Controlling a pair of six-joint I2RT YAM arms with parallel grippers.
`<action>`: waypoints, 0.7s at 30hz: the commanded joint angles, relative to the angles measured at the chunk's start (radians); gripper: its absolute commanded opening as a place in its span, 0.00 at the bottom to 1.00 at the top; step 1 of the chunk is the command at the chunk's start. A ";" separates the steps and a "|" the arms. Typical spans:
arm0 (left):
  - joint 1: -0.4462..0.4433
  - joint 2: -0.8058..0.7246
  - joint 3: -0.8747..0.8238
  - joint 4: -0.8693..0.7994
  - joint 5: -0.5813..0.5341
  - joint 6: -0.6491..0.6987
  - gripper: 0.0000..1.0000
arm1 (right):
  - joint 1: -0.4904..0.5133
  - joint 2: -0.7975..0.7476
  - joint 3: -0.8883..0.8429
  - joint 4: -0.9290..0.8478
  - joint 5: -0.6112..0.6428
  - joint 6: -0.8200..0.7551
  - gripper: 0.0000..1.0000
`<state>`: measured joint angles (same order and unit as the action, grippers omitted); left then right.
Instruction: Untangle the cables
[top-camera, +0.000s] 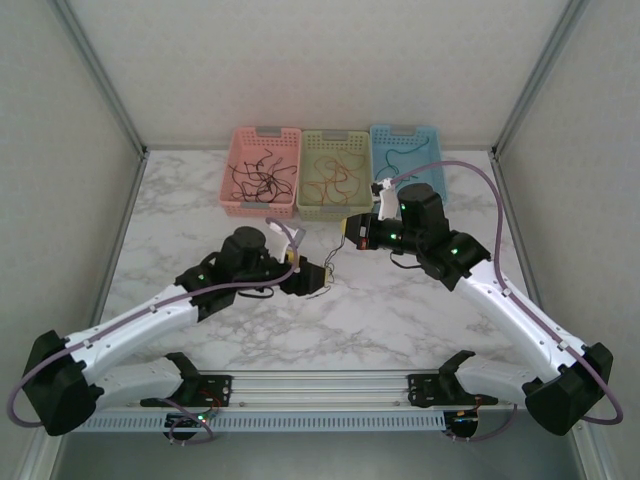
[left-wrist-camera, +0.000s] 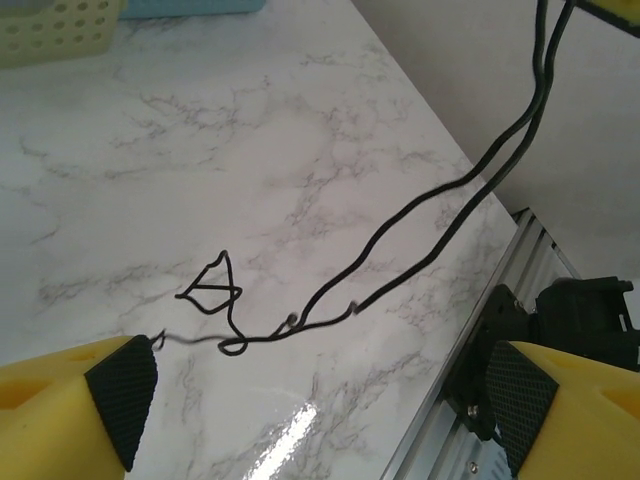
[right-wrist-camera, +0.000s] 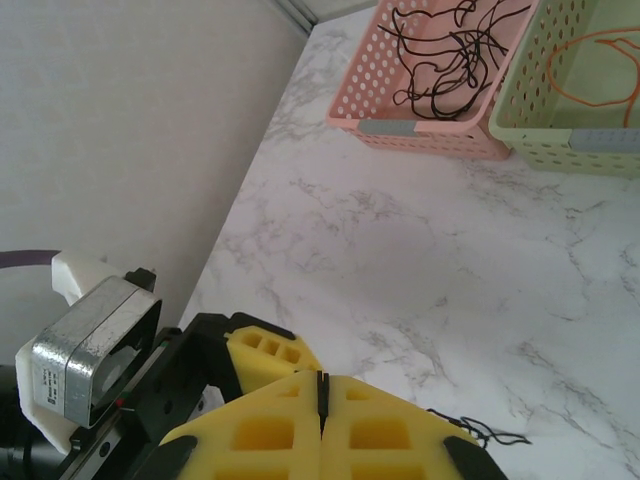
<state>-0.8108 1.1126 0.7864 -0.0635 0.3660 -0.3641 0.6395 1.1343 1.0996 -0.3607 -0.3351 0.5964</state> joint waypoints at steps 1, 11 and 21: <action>-0.021 0.048 0.080 0.023 0.026 0.073 0.88 | 0.009 -0.008 0.016 0.001 -0.007 0.013 0.00; -0.049 0.177 0.191 0.005 0.044 0.120 0.72 | 0.008 -0.008 0.009 0.000 -0.020 0.013 0.00; -0.055 0.188 0.179 0.041 0.038 0.097 0.21 | 0.008 -0.025 -0.009 0.000 -0.019 0.013 0.00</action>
<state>-0.8566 1.2972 0.9470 -0.0448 0.3885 -0.2699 0.6395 1.1336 1.0992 -0.3607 -0.3447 0.5995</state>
